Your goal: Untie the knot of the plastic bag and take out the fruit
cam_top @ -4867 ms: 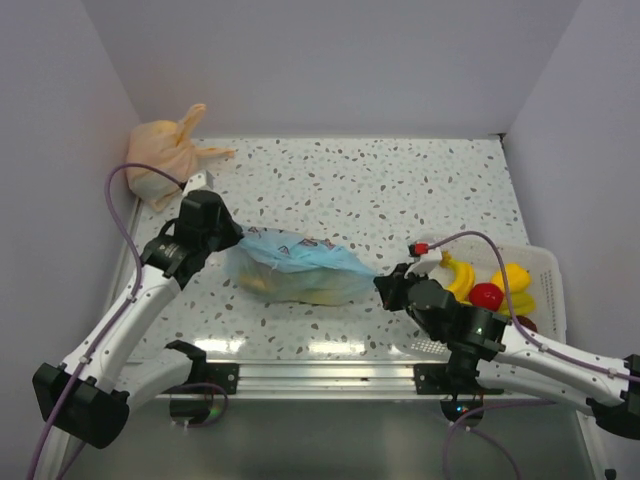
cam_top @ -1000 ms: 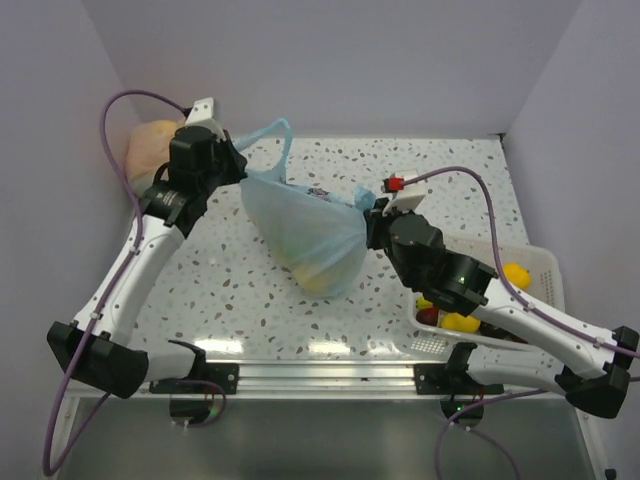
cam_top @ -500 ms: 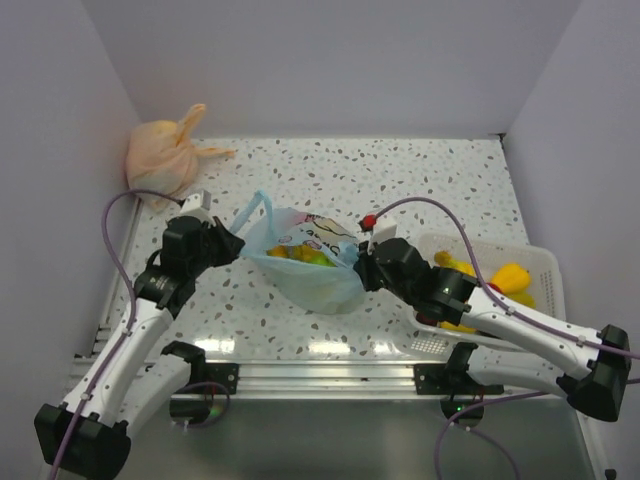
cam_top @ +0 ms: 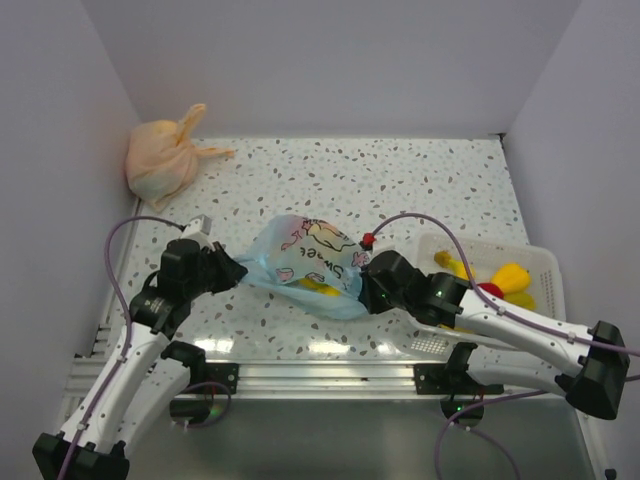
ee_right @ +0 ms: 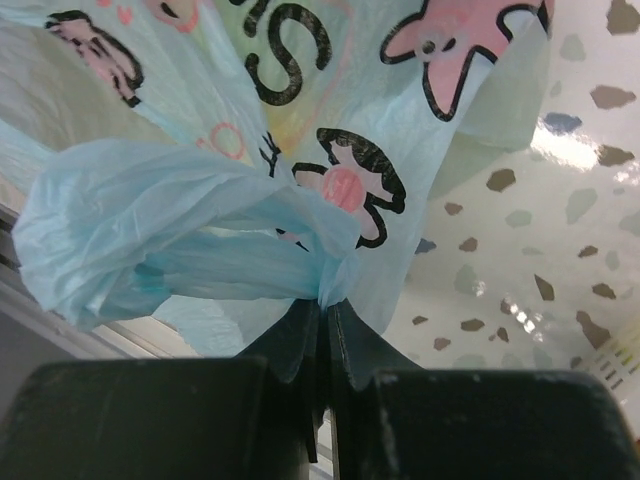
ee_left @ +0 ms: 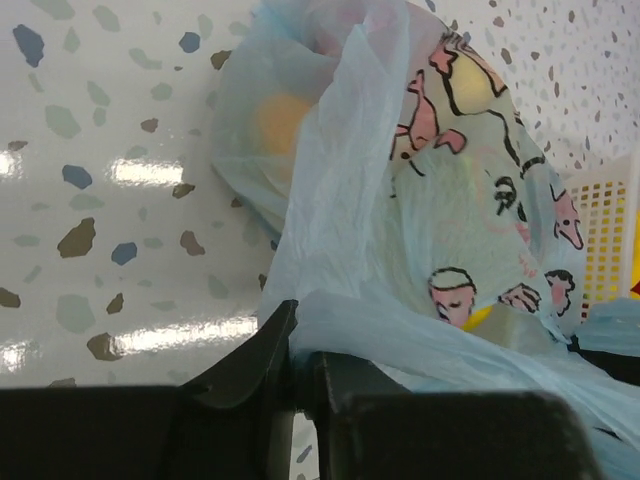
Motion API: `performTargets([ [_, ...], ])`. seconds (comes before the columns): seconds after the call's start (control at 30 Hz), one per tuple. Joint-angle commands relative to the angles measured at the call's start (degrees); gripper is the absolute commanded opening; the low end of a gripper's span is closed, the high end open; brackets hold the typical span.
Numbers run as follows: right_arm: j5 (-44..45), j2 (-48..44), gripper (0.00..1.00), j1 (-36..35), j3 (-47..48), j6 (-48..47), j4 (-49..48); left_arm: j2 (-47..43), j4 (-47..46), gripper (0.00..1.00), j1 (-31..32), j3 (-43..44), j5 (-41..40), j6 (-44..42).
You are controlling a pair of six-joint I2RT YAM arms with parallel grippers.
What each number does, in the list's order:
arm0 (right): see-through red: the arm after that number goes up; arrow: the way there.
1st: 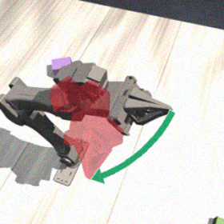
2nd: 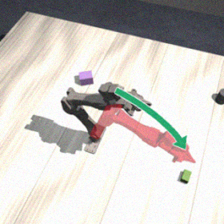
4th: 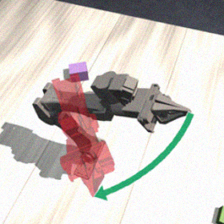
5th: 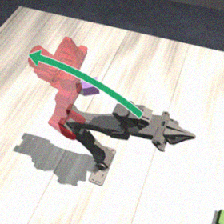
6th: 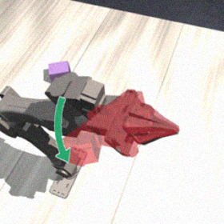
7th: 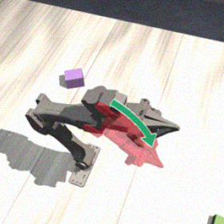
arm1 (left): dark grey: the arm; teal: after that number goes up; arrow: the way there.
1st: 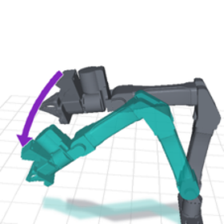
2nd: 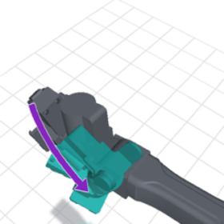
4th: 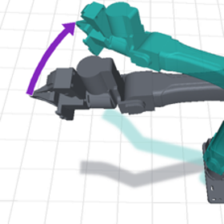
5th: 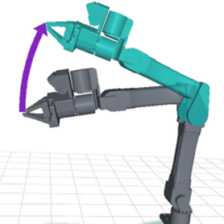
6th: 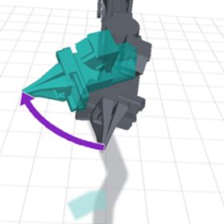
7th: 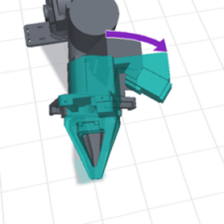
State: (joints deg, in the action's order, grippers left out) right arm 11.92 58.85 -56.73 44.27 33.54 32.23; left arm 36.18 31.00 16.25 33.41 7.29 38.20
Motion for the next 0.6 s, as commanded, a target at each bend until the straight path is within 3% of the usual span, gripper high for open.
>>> performTargets([
  [0.0, 1.3, -1.0, 0.01, 0.4, -2.7, 2.1, 9.1, -0.4, 4.0, 0.19, -0.9, 2.5, -5.4, -1.8],
  [0.03, 1.3, -1.5, 0.0, 0.4, -3.1, 2.0, 8.5, -0.5, 4.4, 0.38, -0.9, 5.4, -5.5, -4.2],
  [0.13, 2.8, -2.7, 0.0, 0.4, -3.1, 0.8, 7.8, 0.2, 5.7, 0.68, -0.9, 12.6, -5.4, -10.7],
  [0.2, 3.9, -2.3, 0.0, 0.4, -2.4, -0.2, 8.3, 1.1, 7.1, 0.79, -0.8, 18.4, -5.0, -14.3],
  [0.43, 6.6, -2.5, 0.0, 0.4, 0.0, -2.1, 9.1, 8.6, 9.2, 0.97, 0.2, 34.4, -0.4, -24.4],
  [0.57, 7.3, -2.9, 0.0, 0.4, 1.1, -2.7, 8.8, 14.8, 9.0, 1.0, 2.2, 40.7, 6.0, -25.9],
])
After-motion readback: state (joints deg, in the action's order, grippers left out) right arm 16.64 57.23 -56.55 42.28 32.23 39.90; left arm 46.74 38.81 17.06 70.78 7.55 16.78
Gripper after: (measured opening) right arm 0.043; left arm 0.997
